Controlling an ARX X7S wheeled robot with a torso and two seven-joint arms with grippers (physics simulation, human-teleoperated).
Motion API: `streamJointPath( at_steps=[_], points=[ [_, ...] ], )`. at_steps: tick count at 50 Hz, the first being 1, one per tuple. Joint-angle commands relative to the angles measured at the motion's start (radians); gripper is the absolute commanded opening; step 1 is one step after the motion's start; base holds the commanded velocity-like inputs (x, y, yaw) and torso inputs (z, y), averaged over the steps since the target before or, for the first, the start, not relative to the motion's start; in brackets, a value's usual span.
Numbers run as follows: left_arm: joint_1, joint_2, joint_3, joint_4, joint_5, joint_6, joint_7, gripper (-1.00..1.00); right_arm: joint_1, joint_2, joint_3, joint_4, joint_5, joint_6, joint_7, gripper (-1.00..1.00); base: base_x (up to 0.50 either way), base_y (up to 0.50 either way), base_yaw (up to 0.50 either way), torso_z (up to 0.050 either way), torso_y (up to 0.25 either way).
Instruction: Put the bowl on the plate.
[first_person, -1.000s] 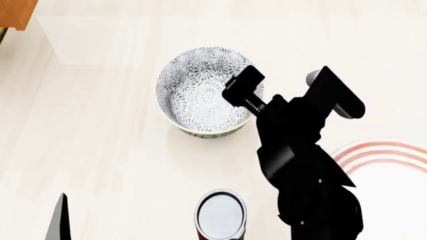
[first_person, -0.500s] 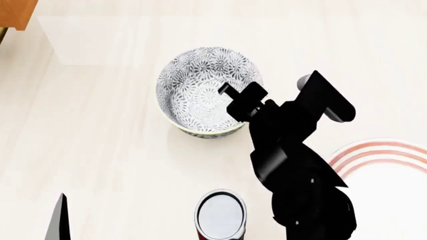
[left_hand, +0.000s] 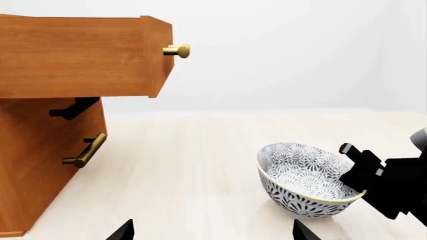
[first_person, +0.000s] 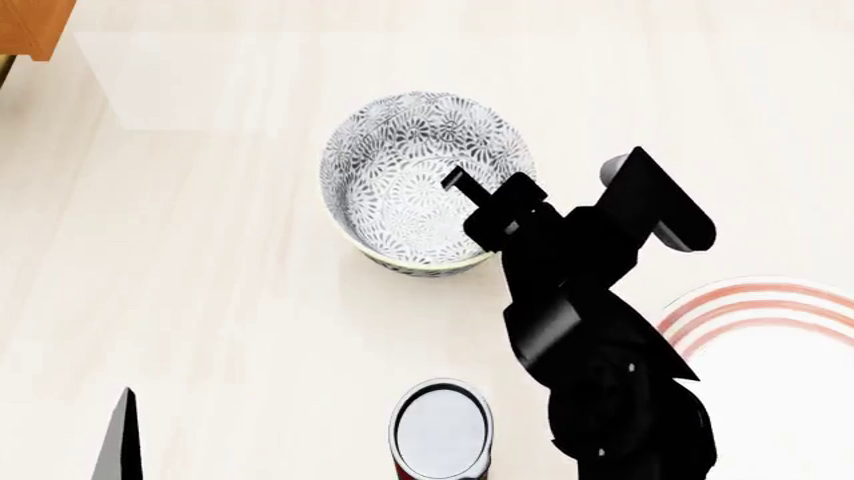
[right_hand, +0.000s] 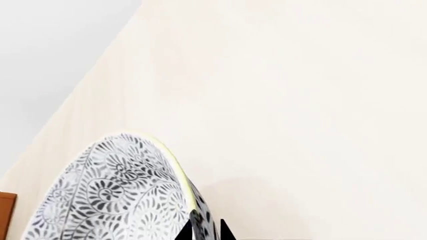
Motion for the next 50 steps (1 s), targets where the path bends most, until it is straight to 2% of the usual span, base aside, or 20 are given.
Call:
streamJointPath(
  at_steps=[1,14,31,42,50],
  points=[
    [0.006,0.016,-0.032,0.027,-0.015,0.008,0.021,1.00,-0.014,-0.007,0.030,-0.078,0.019,0.014,0.007,-1.00,0.00,0.00,0.00,0.000,0.000],
    [0.007,0.007,-0.024,0.034,-0.017,0.009,0.011,1.00,-0.065,0.048,0.035,-0.300,0.067,0.062,0.094,-1.00,0.00,0.00,0.00,0.000,0.000],
    [0.007,-0.005,-0.016,0.041,-0.022,0.011,-0.004,1.00,-0.179,0.153,0.069,-0.701,0.222,0.227,0.280,-1.00,0.00,0.00,0.00,0.000,0.000],
    [0.008,-0.011,-0.020,0.035,-0.032,0.021,-0.009,1.00,-0.348,0.250,0.144,-0.948,0.355,0.296,0.396,-1.00,0.00,0.00,0.00,0.000,0.000],
    [0.008,-0.015,-0.013,0.036,-0.032,0.023,-0.014,1.00,-0.505,0.309,0.221,-1.062,0.413,0.289,0.400,-1.00,0.00,0.00,0.00,0.000,0.000]
  ],
)
